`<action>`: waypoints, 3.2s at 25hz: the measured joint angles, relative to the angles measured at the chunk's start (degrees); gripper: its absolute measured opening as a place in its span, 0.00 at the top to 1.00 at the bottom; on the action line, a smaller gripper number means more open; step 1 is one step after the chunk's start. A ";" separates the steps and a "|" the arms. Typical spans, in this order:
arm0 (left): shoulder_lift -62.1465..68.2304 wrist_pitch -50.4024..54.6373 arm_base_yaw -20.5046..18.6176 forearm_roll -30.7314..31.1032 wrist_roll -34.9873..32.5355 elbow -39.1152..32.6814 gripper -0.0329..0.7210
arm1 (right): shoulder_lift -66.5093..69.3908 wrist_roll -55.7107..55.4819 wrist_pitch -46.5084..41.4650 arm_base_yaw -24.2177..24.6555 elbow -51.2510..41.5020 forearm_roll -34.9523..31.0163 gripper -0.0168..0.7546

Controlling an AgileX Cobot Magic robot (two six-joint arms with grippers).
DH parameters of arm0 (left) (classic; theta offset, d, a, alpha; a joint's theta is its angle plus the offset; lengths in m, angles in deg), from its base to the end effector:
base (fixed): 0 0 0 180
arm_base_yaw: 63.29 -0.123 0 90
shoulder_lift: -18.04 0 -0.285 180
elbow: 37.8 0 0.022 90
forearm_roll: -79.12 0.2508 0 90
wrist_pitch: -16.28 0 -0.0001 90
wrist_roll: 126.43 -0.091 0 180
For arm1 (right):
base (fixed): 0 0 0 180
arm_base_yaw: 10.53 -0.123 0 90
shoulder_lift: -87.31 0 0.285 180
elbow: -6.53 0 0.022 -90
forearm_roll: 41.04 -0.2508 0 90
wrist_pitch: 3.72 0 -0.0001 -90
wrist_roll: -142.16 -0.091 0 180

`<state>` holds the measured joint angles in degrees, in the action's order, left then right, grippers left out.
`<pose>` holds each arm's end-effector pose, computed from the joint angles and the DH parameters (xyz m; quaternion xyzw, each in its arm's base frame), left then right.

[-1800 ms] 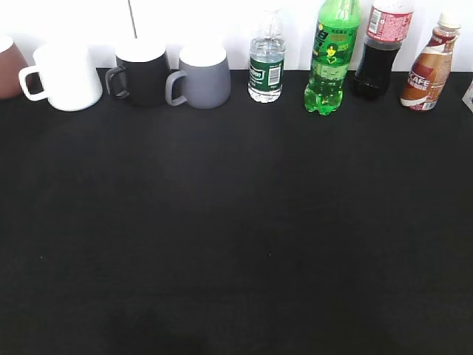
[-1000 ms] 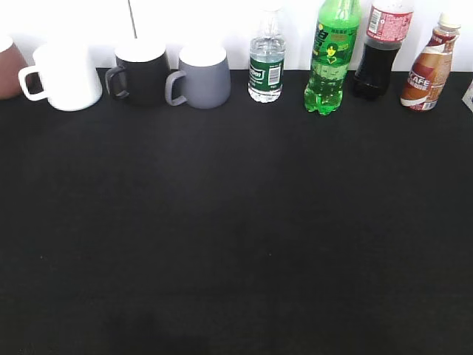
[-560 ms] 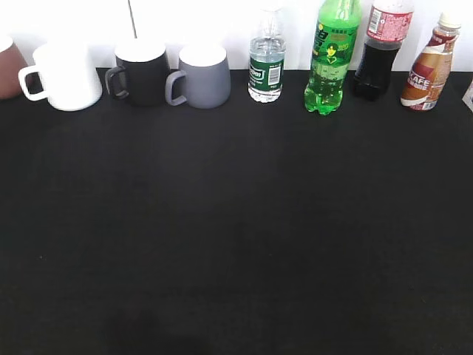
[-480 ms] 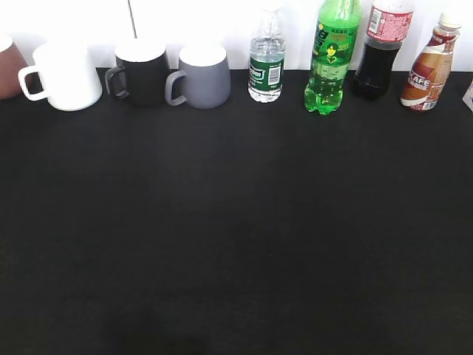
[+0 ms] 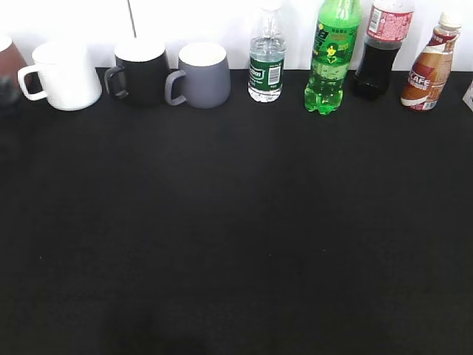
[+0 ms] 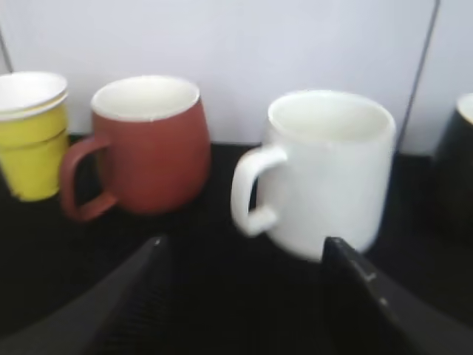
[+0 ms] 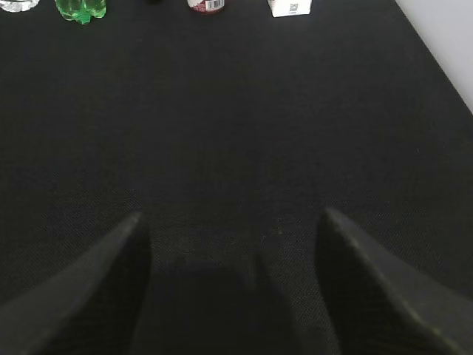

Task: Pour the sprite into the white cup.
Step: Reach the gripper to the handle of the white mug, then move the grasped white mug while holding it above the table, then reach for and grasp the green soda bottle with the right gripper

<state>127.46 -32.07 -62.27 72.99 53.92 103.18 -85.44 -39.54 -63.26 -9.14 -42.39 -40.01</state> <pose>0.3341 0.0013 0.1734 -0.0484 0.7657 0.0001 0.6413 -0.0047 -0.0013 0.2773 0.0231 0.8464 -0.0075 0.5321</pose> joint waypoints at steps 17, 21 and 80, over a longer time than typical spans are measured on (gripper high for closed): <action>21.09 9.21 -2.75 2.21 0.00 26.45 0.52 | 0.00 -0.05 0.00 0.00 0.00 -0.05 0.31; 22.92 9.09 -2.81 3.39 0.00 29.56 0.52 | 0.00 -0.05 0.00 0.00 0.00 -0.05 0.32; -20.53 -0.72 10.96 9.23 -0.35 -9.15 0.88 | 118.42 13.61 109.48 -26.32 29.80 -28.66 0.10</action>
<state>106.93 -32.79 -51.31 82.22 53.57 94.03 32.99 -25.93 46.22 -35.46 -12.59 -68.67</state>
